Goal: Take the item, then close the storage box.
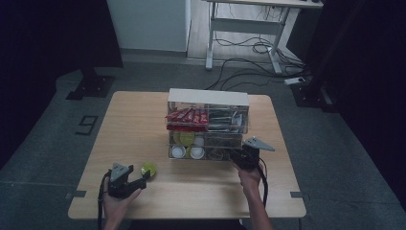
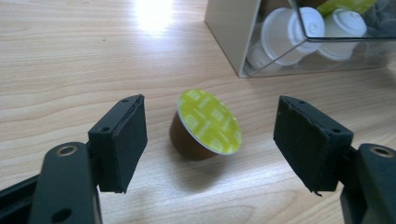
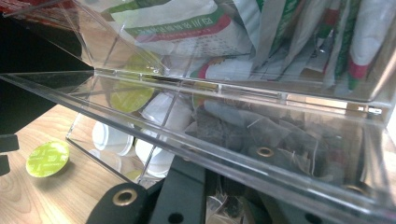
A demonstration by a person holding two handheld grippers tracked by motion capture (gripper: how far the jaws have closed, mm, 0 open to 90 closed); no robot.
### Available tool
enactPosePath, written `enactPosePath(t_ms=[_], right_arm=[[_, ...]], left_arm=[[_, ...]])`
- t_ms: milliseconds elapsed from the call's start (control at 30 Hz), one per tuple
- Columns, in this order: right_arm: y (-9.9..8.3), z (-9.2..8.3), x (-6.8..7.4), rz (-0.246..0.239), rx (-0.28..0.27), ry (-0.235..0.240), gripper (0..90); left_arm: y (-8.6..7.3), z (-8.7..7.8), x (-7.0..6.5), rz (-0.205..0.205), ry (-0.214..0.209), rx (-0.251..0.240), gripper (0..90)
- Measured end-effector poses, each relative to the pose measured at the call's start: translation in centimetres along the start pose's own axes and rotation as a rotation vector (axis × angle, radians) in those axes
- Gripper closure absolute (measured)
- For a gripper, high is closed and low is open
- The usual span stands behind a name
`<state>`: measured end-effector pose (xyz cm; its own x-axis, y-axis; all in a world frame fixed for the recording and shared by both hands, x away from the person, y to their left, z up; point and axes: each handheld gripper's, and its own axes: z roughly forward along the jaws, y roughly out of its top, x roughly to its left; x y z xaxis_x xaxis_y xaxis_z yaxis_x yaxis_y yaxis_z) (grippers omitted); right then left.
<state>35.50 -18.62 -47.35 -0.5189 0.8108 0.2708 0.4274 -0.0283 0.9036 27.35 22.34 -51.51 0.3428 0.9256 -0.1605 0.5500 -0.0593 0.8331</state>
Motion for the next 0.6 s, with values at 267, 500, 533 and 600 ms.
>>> enactPosePath(t_ms=[267, 500, 533, 600], right_arm=[[-0.22, -0.62, 0.17, -0.002, -0.006, 0.003, 88.3], [-0.66, -0.83, 0.16, 0.017, -0.002, -0.006, 89.1], [-0.73, -0.86, 0.11, 0.016, -0.002, -0.008, 89.1], [-0.86, -0.95, 0.01, 0.021, 0.001, -0.011, 89.2]], left_arm=[[0.1, -0.13, -0.12, -0.007, -0.002, 0.002, 27.0], [0.18, -0.59, 0.16, -0.016, 0.0, -0.007, 27.8], [0.19, -0.65, 0.2, -0.019, 0.001, -0.007, 28.0], [0.19, -0.7, 0.25, -0.022, 0.002, -0.009, 28.1]])
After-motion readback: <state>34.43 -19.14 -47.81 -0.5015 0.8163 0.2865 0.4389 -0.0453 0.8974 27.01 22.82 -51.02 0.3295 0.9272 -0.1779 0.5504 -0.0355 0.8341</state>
